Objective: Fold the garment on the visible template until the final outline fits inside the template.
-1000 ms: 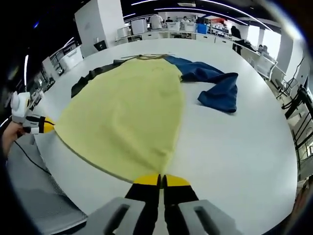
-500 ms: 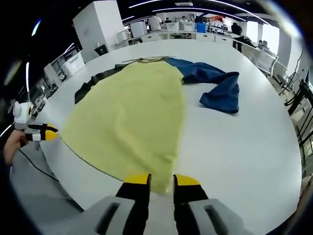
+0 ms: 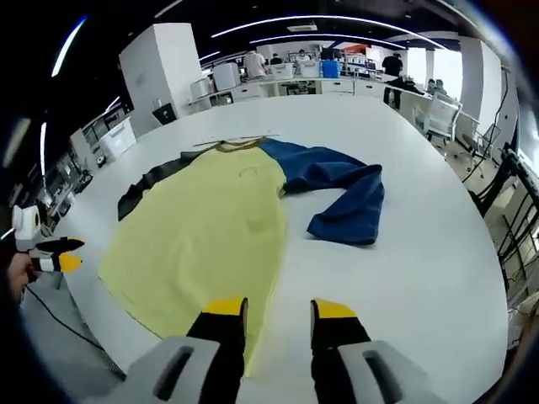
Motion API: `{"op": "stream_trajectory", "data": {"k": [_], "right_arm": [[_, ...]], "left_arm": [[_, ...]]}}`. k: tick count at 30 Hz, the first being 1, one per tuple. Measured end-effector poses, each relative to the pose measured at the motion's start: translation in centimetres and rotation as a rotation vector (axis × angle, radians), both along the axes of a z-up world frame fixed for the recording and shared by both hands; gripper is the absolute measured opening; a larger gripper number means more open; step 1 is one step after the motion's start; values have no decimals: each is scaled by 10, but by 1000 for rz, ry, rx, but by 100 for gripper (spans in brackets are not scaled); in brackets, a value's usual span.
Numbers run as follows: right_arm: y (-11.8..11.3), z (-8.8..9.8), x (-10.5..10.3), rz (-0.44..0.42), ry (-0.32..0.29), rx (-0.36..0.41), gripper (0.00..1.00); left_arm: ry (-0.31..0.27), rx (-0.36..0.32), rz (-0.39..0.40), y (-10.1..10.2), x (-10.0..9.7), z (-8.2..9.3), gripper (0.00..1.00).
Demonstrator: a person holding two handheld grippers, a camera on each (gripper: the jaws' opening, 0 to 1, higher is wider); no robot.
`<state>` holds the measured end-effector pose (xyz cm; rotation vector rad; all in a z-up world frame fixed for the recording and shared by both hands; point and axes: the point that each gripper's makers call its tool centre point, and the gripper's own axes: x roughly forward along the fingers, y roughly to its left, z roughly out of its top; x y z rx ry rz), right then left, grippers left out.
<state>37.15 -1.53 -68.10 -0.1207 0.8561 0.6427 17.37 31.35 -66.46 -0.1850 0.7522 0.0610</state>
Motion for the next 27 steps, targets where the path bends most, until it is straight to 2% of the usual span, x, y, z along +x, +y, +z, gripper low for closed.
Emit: {"op": "stream_trajectory", "data": {"k": [3,7,15,22,27], "right_arm": [[-5,1,17,-17,-12,5,33],[-13,0,38,-33,-19,-10,36],[-22,-8,71,-77,-28,-27,37],[-28,-17,90,-108,-10,-26,35],[-30,-27,95,-111,13,-43,30]], "left_arm": [[-19,-8,8,-1,3,4,67],[-16,0,9,-1,4,6,75],[-31,4,23,-2,10,14,89],[-40,6,24,-6,16,19,99],[-36,13,16,-7,18,19,99]]}}
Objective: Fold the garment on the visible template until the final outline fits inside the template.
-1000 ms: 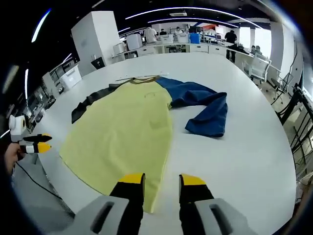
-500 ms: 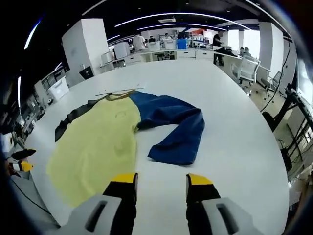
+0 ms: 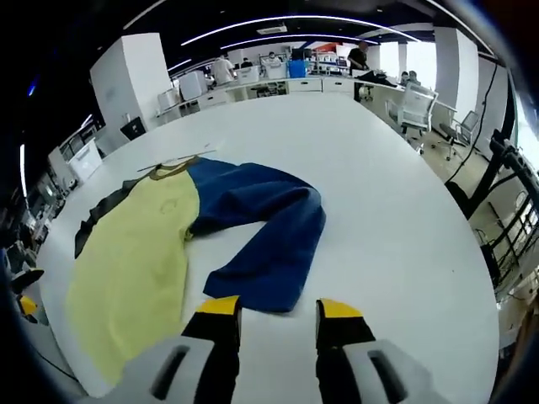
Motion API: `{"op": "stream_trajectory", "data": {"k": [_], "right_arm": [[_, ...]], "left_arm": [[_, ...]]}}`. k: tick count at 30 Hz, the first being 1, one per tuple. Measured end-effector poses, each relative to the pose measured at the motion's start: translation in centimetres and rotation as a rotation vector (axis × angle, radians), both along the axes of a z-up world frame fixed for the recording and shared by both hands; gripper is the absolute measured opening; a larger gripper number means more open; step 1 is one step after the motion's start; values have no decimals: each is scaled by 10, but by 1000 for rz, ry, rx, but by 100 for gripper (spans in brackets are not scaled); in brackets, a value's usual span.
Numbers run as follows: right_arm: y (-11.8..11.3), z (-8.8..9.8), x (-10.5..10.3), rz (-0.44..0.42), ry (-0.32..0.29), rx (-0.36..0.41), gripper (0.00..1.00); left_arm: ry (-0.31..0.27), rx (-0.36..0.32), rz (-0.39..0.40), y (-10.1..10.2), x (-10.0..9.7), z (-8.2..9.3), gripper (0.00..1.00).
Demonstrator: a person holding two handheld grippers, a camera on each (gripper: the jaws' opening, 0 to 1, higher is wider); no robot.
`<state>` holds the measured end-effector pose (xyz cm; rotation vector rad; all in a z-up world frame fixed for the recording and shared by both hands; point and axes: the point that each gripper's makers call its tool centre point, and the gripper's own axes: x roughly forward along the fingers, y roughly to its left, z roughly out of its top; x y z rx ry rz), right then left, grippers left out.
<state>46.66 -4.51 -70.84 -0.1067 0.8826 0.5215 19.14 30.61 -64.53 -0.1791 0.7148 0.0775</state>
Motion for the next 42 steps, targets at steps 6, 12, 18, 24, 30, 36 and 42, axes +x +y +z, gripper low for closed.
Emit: {"op": "stream_trajectory", "data": {"k": [6,12,18,24,30,36,42], "right_arm": [[-1,-10,3,-10,19,-15,21],[-5,-17,5,-35,38,-32,9],[-6,-19,9,-22,20,-50,4],[-16,-19,13,-72,23,-63,0],[-33,-19,19,-81,15,-103,0],[-54,-18,29,-89,3,-165,0],[-71,-15,43,-75,-16,-224,0]], "left_arm": [[-7,8,1,-1,1,3,99],[0,11,-2,-2,0,3,99],[-14,14,-7,-4,2,6,99],[-27,9,-9,-5,5,10,99],[-36,5,-23,-9,6,14,99],[-30,15,-27,-9,5,14,99],[-39,21,-35,-10,7,18,99]]}}
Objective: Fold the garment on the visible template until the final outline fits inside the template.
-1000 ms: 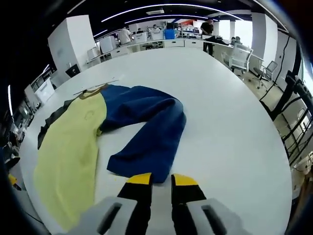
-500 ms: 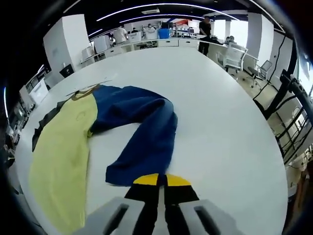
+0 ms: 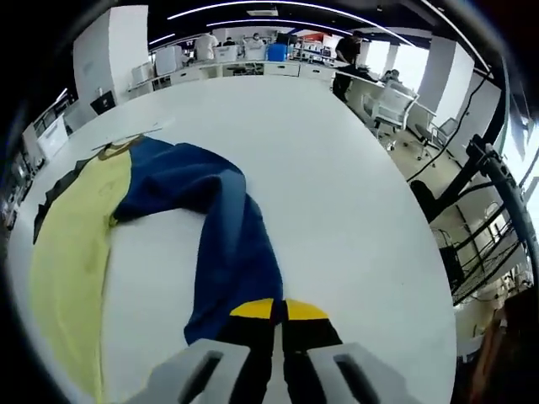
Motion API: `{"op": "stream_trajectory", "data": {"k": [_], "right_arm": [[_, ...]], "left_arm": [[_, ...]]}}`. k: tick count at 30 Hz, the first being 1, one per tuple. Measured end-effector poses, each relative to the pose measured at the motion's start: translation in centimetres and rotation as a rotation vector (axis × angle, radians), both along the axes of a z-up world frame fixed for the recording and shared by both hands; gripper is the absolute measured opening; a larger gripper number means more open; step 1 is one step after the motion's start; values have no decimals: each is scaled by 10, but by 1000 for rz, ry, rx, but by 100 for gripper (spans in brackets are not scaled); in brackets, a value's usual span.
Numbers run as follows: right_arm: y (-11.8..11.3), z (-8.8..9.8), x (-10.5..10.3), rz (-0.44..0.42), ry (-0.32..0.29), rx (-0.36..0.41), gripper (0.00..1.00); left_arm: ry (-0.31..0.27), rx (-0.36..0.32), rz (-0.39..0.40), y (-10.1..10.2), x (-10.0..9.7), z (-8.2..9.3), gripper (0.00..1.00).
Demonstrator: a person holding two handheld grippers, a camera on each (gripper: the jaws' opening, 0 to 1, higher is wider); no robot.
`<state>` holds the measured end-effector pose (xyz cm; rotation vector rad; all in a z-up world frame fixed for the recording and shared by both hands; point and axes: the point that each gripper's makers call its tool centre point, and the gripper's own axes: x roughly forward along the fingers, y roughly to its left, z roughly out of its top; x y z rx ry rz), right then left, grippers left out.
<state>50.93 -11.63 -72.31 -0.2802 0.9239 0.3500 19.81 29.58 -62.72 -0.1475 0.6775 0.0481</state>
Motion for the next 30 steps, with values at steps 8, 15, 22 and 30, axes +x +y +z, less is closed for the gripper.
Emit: {"op": "stream_trajectory", "data": {"k": [8,15,22,30], "right_arm": [[-12,4,17,-9,-10,-24,0],[-24,3,32,-10,-8,-54,0],[-37,1,45,-22,-12,-77,0],[-42,1,54,-3,-23,-105,0]], "left_arm": [[-2,5,-1,-1,4,2,99],[6,9,-8,-1,3,0,99],[19,12,-7,-1,3,-2,99],[24,16,-11,-1,3,-2,99]]}}
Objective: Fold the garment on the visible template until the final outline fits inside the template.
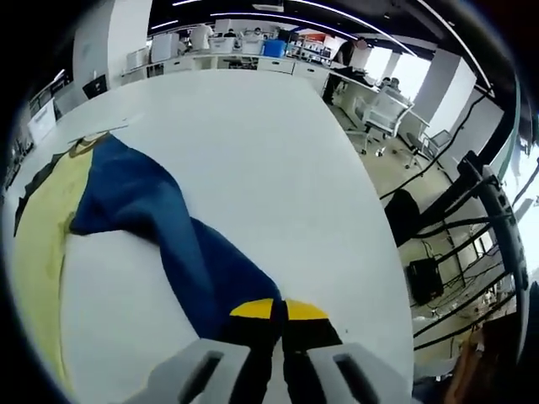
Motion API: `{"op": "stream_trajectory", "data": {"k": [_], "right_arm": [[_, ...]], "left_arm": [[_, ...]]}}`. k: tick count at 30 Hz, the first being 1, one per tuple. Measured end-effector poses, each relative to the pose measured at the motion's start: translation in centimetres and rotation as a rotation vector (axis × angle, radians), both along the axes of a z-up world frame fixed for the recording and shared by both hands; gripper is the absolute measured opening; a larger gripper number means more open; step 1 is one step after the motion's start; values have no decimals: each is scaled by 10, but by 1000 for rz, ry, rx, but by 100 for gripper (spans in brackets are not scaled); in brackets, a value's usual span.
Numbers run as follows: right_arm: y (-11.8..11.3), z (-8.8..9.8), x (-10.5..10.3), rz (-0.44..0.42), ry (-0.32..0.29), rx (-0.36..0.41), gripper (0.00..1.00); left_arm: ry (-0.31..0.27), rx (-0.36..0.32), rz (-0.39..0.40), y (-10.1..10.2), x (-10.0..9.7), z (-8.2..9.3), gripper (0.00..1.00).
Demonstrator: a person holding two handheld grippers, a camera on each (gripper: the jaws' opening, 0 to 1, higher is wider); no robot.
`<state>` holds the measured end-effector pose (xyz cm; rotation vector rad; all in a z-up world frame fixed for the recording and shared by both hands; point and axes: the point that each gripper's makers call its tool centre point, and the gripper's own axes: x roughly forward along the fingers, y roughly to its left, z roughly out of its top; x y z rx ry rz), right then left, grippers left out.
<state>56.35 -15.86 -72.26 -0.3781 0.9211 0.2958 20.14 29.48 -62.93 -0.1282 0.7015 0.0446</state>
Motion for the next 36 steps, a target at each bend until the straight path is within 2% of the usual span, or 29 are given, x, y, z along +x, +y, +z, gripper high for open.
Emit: {"op": "stream_trajectory", "data": {"k": [6,9,15,19,24,30,36], "right_arm": [[1,0,0,3,1,0,0],[1,3,-2,-12,-2,24,1],[3,20,-9,-9,-41,51,16],[13,25,-23,52,-32,91,21],[20,23,-44,119,-7,100,23],[26,21,-57,160,13,104,24],[24,11,-65,191,36,77,23]], "left_arm": [[-1,-1,3,1,0,0,99],[-3,1,2,1,0,1,99],[-9,-1,-3,-1,0,2,99],[-19,-4,-3,-2,0,4,99],[-23,-8,-9,-4,0,5,99],[-34,-19,-18,-7,1,7,99],[-41,-21,-18,-7,1,8,99]]}}
